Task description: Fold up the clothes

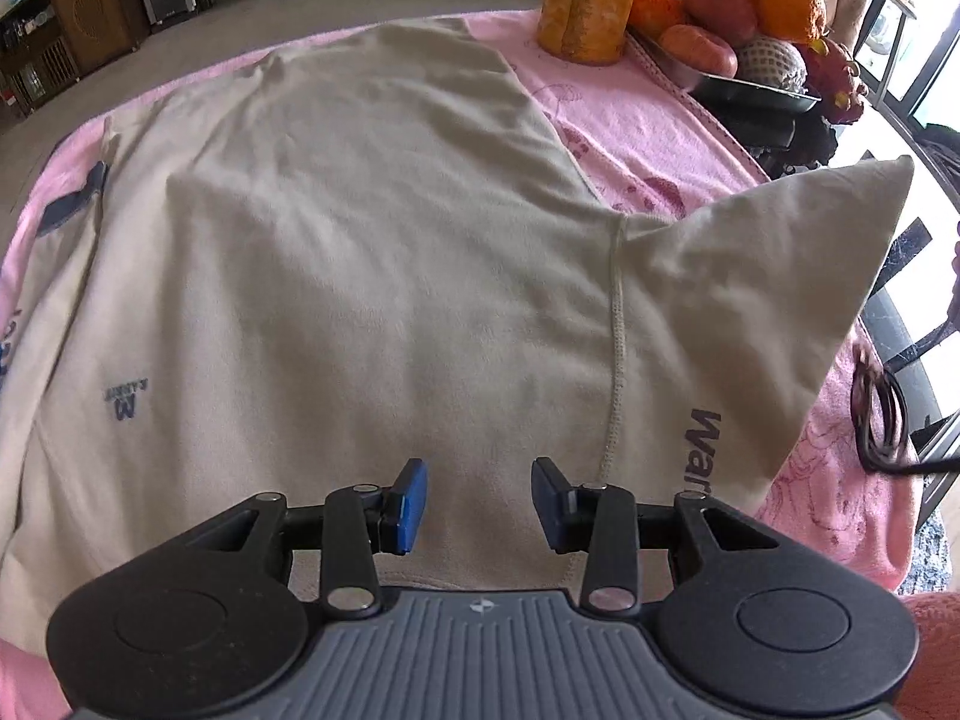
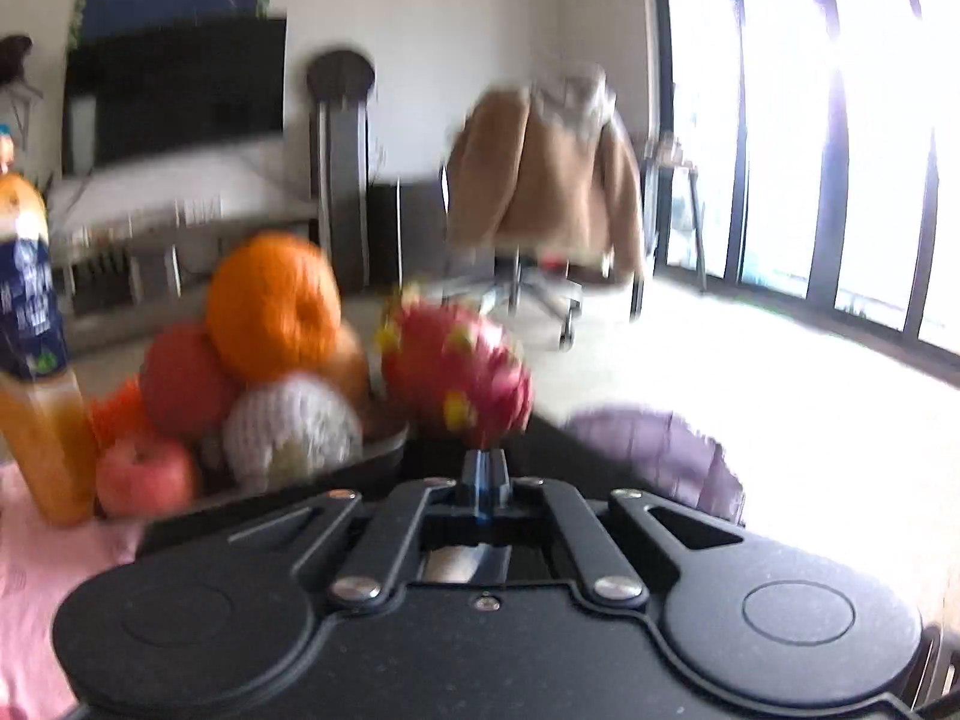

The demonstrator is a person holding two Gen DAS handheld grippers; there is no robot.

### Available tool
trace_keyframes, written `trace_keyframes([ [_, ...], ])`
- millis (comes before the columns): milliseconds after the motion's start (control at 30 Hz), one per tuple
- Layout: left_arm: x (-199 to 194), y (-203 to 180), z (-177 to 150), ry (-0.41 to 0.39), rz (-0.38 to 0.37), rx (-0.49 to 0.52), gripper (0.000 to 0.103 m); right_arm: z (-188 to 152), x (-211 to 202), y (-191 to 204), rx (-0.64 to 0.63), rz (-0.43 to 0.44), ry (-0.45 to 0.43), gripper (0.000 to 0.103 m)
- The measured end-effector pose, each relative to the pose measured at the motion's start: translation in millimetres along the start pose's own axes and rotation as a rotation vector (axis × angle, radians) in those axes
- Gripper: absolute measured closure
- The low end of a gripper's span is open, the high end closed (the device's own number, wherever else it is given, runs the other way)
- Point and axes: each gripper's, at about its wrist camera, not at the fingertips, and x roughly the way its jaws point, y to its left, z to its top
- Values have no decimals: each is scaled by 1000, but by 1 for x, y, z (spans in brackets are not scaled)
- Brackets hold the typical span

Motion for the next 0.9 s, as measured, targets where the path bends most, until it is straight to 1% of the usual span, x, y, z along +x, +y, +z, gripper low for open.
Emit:
trace_keyframes([
  [33, 3, -1, -1, 7, -2, 2, 65, -2, 3, -4, 9, -10, 10, 103],
  [133, 8, -2, -5, 32, -16, 5, 65, -10, 30, -24, 71, -97, 212, 103],
  [200, 7, -3, -6, 37, -24, 8, 65, -14, 40, -40, 171, -98, 332, 97],
  [233, 6, -3, -7, 38, -27, 9, 65, -13, 39, -46, 226, -102, 354, 93],
  [267, 3, -3, -6, 33, -32, 10, 65, -10, 36, -51, 280, -95, 355, 89],
  [333, -3, -2, -3, 17, -41, 12, 65, 1, 32, -54, 352, -50, 360, 78],
  [400, -9, -1, -1, 0, -44, 11, 65, 15, 35, -46, 368, 24, 404, 78],
  [467, -13, 1, 0, -11, -42, 7, 65, 18, 47, -31, 353, 86, 533, 74],
  [500, -14, 2, 1, -13, -40, 3, 65, 19, 54, -24, 345, 117, 597, 74],
  [533, -14, 3, 1, -13, -37, 0, 65, 17, 60, -17, 343, 120, 628, 74],
  [667, -8, 4, -2, 5, -31, 1, 65, 6, 78, 2, 309, 60, 684, 74],
  [733, -5, 6, -3, 14, -33, -2, 65, 2, 83, 8, 273, -4, 727, 74],
  [800, -3, 9, -3, 16, -33, -8, 65, -3, 86, 14, 217, -51, 754, 74],
  [867, -2, 11, -2, 14, -31, -12, 65, -5, 86, 18, 185, -72, 744, 78],
  [900, -2, 12, -2, 12, -31, -13, 65, -5, 86, 20, 169, -82, 739, 81],
])
